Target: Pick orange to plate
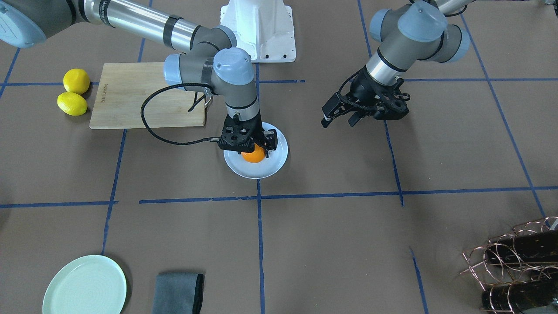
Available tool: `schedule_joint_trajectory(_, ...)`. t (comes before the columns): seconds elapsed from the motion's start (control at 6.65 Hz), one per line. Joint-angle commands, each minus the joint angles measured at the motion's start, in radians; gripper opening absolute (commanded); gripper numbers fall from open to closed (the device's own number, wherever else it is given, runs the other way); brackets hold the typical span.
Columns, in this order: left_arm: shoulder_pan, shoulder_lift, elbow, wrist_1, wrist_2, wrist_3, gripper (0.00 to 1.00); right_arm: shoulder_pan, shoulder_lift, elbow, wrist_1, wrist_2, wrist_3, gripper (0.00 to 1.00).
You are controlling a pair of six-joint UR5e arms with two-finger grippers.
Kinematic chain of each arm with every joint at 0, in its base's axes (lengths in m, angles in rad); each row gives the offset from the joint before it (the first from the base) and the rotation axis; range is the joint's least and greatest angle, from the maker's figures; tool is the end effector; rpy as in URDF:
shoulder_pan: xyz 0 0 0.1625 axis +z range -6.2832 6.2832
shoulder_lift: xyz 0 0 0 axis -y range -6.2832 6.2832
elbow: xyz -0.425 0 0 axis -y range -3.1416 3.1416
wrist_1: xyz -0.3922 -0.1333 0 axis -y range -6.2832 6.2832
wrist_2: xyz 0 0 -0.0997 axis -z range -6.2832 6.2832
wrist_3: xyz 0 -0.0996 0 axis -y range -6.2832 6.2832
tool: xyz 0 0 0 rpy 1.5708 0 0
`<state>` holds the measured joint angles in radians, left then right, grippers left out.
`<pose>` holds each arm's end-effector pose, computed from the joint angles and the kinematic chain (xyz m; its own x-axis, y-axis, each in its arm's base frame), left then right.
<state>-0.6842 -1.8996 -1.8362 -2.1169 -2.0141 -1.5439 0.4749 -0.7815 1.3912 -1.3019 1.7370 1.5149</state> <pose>0.3965 -0.4403 0.2921 0.3305 -0.2382 -0.9132 0.2601 0.9531 -0.1545 -0.6247 -0.4525 0.2232 0.5856 0.2391 0.7745 -0.3054 0.9502 -0.0624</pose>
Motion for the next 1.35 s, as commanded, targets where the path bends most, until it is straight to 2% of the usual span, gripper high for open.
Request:
schedule_joint_trajectory(0.0, 0.000, 0.001, 0.000, 0.000, 0.000, -0.001, 1.00, 0.001, -0.001, 0.035, -0.003, -0.001, -0.009, 1.00)
schedule_joint_trajectory(0.15, -0.002, 0.001, -0.001, 0.000, 0.000, -0.001, 1.00, 0.014, -0.013, 0.136, -0.061, 0.004, -0.010, 1.00)
schedule_joint_trajectory(0.3, -0.002, 0.001, -0.005, 0.000, 0.000, -0.001, 1.00, 0.031, -0.042, 0.316, -0.232, 0.009, -0.021, 1.00)
schedule_joint_trajectory(0.45, -0.005, 0.004, -0.012, 0.000, 0.000, 0.004, 1.00, 0.056, -0.047, 0.422, -0.323, 0.012, -0.050, 1.00)
schedule_joint_trajectory(0.6, -0.012, 0.008, -0.017, 0.000, -0.012, 0.014, 1.00, 0.086, -0.074, 0.469, -0.339, 0.021, -0.056, 1.00)
schedule_joint_trajectory(0.75, -0.015, 0.036, -0.024, 0.003, -0.012, 0.134, 1.00, 0.135, -0.114, 0.480, -0.341, 0.060, -0.085, 1.00)
schedule_joint_trajectory(0.9, -0.040, 0.087, -0.034, 0.006, -0.014, 0.294, 1.00, 0.189, -0.209, 0.533, -0.336, 0.118, -0.189, 1.00)
schedule_joint_trajectory(1.05, -0.069, 0.135, -0.034, 0.009, -0.014, 0.414, 1.00, 0.239, -0.295, 0.576, -0.338, 0.127, -0.253, 1.00)
schedule_joint_trajectory(1.2, -0.134, 0.204, -0.034, 0.009, -0.015, 0.588, 1.00, 0.287, -0.376, 0.581, -0.332, 0.139, -0.341, 1.00)
